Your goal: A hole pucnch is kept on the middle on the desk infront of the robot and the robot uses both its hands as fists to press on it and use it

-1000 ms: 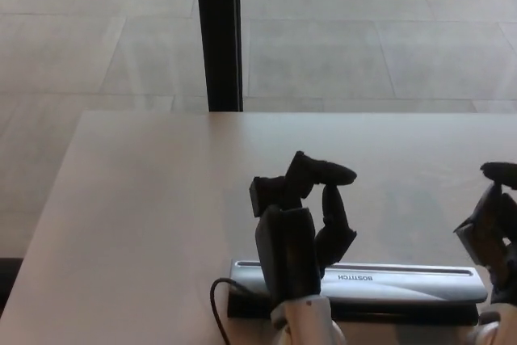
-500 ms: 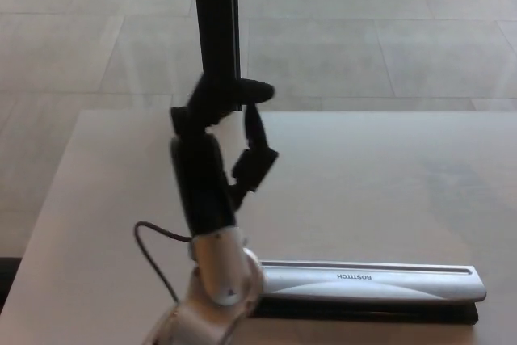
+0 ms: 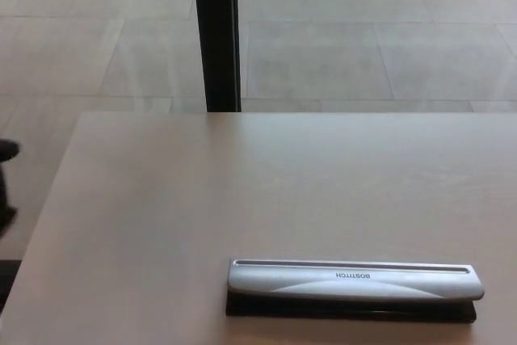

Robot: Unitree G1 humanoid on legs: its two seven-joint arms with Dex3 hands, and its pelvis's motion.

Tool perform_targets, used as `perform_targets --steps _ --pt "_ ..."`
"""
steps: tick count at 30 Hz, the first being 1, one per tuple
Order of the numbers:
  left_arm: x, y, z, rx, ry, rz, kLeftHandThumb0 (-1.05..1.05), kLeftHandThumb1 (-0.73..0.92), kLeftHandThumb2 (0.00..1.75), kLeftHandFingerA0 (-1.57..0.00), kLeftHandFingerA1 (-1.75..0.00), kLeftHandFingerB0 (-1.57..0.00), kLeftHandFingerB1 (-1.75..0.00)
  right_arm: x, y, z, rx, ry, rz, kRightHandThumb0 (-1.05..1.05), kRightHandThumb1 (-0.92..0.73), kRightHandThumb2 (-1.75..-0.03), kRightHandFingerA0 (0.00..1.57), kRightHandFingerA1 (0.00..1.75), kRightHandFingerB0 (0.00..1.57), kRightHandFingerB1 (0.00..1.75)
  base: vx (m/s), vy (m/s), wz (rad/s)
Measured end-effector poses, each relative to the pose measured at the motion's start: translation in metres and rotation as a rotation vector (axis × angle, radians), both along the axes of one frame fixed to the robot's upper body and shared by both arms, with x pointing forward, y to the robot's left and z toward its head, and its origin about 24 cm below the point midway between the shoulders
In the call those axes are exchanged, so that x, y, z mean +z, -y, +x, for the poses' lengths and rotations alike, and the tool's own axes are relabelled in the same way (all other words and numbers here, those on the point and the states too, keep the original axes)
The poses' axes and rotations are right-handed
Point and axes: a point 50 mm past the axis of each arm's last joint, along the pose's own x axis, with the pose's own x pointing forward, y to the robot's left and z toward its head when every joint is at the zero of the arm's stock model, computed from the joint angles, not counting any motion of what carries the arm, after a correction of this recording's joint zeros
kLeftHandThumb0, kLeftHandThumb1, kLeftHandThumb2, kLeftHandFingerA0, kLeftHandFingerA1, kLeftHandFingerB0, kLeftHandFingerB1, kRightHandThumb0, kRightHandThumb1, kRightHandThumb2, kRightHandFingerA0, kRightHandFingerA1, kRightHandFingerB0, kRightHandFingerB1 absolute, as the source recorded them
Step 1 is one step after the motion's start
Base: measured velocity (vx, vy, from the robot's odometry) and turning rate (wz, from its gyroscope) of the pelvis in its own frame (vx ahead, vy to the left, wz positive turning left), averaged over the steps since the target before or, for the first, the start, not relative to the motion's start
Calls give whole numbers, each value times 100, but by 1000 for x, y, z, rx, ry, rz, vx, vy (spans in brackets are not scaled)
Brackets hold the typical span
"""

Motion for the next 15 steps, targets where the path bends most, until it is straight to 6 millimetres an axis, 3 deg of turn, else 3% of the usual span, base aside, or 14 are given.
perform_targets --steps 1,2,4,5,6,8,9,10,11,12,13,14,15 --pt "-6 -18 -8 45 -55 16 -58 50 78 -93 -155 -69 -83 -2 10 -11 -46 -21 20 -36 -66 -74 96 135 85 77 0 0 0" --pt "-11 -31 -15 84 -97 19 -48 53 82 -89 -153 -78 -89 -5 17 -20 -82 -37 38 -33 -61 -79 106 117 90 77 0 0 0" --pt "-22 -56 -32 165 -181 12 -48 55 80 -93 -151 -79 -79 -13 29 -38 -153 -62 87 -29 -59 -82 107 111 88 74 0 0 0" --pt "-28 -66 -40 202 -217 2 -48 44 81 -105 -153 -86 -84 -19 33 -45 -183 -74 114 -33 -57 -72 109 97 90 72 0 0 0" --pt "-34 -75 -48 236 -252 -12 -51 37 92 -114 -144 -86 -82 -25 37 -53 -214 -85 143 -33 -54 -66 113 99 89 72 0 0 0" --pt "-43 -86 -59 283 -292 -37 -42 37 87 -111 -148 -80 -78 -33 42 -62 -254 -96 184 -32 -54 -67 109 104 88 80 0 0 0" --pt "-54 -99 -75 342 -343 -77 -42 37 87 -111 -148 -80 -78 -44 47 -73 -305 -112 241 -32 -54 -67 109 104 88 80 0 0 0" --pt "-58 -103 -81 364 -360 -94 -34 25 94 -128 -125 -90 -90 -49 48 -78 -324 -114 264 -33 -64 -64 106 118 80 86 0 0 0" --pt "-67 -112 -95 411 -398 -132 -34 30 96 -118 -122 -93 -90 -59 50 -86 -364 -119 316 -37 -68 -63 103 115 75 82 0 0 0" --pt "-72 -114 -101 431 -416 -149 -41 43 81 -105 -125 -93 -82 -64 51 -90 -380 -120 341 -38 -68 -60 94 98 74 84 0 0 0" --pt "-83 -118 -114 466 -460 -182 -44 41 93 -102 -109 -36 -67 -76 50 -96 -410 -125 394 -36 -69 -62 89 101 61 79 0 0 0" --pt "-92 -119 -123 485 -495 -203 -46 56 72 -98 -87 -63 -74 -84 49 -100 -430 -128 431 -33 -66 -66 78 87 64 85 0 0 0" --pt "-103 -119 -133 504 -541 -230 -39 52 74 -92 -72 -71 -70 -94 47 -105 -454 -128 477 -28 -65 -66 74 79 66 82 0 0 0"
